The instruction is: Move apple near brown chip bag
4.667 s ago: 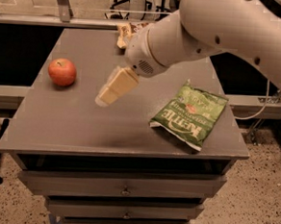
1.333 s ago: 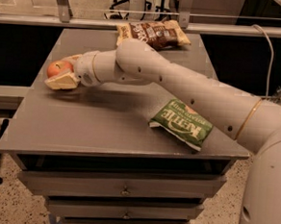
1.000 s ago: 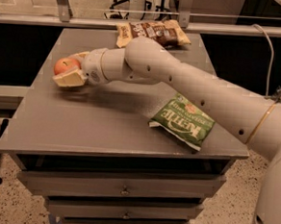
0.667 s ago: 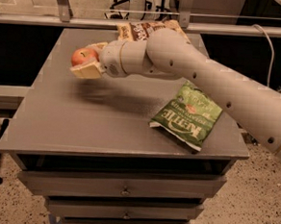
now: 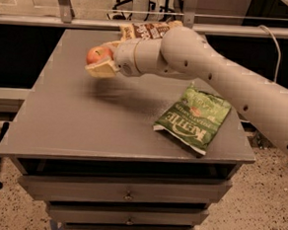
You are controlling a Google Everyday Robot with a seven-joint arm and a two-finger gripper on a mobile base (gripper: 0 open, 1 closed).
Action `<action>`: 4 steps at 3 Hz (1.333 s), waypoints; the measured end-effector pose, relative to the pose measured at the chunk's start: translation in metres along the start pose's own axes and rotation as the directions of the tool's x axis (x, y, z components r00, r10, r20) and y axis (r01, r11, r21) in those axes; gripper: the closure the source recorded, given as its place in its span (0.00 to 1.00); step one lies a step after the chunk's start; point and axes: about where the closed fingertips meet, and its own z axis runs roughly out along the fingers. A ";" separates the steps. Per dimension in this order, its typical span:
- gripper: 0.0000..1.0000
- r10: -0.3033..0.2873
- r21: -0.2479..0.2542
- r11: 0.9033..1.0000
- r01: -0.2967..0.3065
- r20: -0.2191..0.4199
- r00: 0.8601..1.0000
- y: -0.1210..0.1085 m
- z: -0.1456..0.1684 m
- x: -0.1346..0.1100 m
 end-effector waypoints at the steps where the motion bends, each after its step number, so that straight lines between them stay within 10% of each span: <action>1: 1.00 -0.023 0.128 0.991 0.032 -0.069 0.997 -0.059 -0.050 0.021; 4: 1.00 0.086 0.397 0.916 -0.057 -0.055 0.995 -0.237 -0.126 0.115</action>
Offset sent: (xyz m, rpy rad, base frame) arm 0.1474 -0.2634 0.0162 -0.0855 -0.1450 -0.4255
